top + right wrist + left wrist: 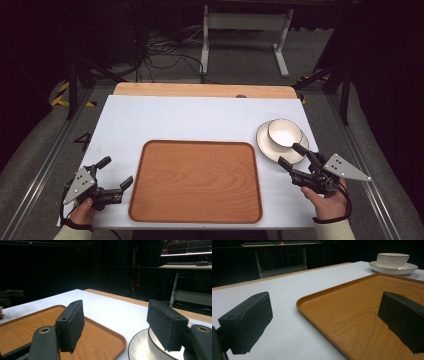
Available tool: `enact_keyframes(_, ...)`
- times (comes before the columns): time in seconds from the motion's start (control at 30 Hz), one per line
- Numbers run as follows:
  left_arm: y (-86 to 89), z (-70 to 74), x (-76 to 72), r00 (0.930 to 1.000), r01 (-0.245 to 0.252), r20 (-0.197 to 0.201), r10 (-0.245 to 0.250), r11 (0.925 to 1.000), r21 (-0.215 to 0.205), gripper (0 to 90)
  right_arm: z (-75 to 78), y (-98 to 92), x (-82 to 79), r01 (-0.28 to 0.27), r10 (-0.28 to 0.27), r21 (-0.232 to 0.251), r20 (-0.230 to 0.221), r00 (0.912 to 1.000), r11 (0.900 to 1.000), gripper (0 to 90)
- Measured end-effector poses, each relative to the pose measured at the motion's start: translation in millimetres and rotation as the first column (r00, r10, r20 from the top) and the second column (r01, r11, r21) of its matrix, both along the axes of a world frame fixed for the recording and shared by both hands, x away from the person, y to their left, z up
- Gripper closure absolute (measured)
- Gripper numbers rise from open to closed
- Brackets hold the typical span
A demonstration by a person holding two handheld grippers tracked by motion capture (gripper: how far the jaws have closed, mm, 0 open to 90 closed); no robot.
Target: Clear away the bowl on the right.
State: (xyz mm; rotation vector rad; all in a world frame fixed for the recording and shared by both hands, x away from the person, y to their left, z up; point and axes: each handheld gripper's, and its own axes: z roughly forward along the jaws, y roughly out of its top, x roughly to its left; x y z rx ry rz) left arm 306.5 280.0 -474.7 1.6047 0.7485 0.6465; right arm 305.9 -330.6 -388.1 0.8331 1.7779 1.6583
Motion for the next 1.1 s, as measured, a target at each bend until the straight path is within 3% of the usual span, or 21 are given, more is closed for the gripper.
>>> enact_keyframes(0.3, -0.1, 0.1, 0.3, 1.0000, -0.001, -0.004, 0.001, 1.0000, -0.002, 0.3, 12.7, -1.6, 6.3, 0.021, -0.023, -0.046, -0.043, 0.9988, 0.999, 33.3)
enact_keyframes(0.53, 0.0, 0.3, 0.4, 1.0000, -0.001, -0.007, 0.001, 1.0000, 0.004, 0.3, 20.6, -4.7, 29.4, 0.042, -0.045, -0.051, -0.054, 0.9975, 0.998, 31.9)
enact_keyframes(0.67, 0.0, 0.3, 0.4, 1.0000, -0.001, -0.007, 0.001, 1.0000, 0.004, 0.3, 19.2, -7.5, 45.3, 0.042, -0.044, -0.037, -0.035, 0.9984, 0.998, 32.3)
enact_keyframes(1.1, -0.8, 0.3, 0.4, 1.0000, 0.000, -0.004, 0.000, 1.0000, 0.007, 0.3, 30.4, -24.5, 83.0, 0.105, -0.115, -0.088, -0.117, 0.9865, 0.991, 32.8)
